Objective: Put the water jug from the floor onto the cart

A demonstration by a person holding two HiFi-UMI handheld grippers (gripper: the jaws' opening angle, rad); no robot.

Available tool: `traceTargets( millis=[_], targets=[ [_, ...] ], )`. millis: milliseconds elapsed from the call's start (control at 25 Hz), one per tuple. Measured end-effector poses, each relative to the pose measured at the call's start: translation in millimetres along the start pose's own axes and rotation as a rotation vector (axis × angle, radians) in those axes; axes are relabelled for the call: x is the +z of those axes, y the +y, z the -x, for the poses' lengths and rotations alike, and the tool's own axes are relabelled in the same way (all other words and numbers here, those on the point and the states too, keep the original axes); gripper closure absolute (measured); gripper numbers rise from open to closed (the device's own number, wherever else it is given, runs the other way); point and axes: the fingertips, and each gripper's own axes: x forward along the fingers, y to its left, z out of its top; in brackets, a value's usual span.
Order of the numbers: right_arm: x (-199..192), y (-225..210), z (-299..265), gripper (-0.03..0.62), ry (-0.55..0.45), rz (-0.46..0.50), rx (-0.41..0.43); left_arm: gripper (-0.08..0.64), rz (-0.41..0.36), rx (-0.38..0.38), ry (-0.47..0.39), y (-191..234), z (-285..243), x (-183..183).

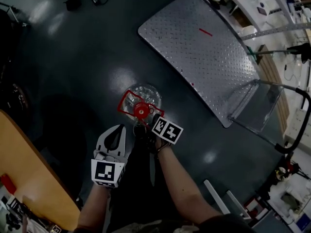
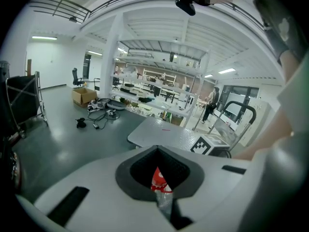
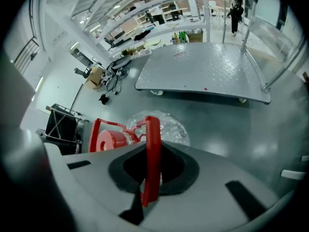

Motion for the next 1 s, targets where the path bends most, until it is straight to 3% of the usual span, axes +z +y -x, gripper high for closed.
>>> traceTargets(
  millis=[240, 400, 800, 1000],
  targets=[
    [2.1, 12.7, 39.3, 0.588, -0.048, 0.062, 0.034, 0.558, -0.017, -0.008, 0.025, -1.1, 11.5, 6.9],
    [13.5, 4.0, 77.3, 0.586, -0.066, 0.04, 0.078, 0.558, -0.025, -0.038, 0.03, -13.3, 18.0, 18.4],
    [74.3, -19.2, 193.0, 0.584, -0.219, -0.062, 0.189, 0.558, -0.102, -0.173, 0.009, -63.4, 24.3, 74.0],
    [110.3, -32.5, 252.4, 0.584, -0.307, -0.016, 0.226, 0.558, -0.155, -0.22, 0.001, -102.6, 15.7, 108.0]
  ],
)
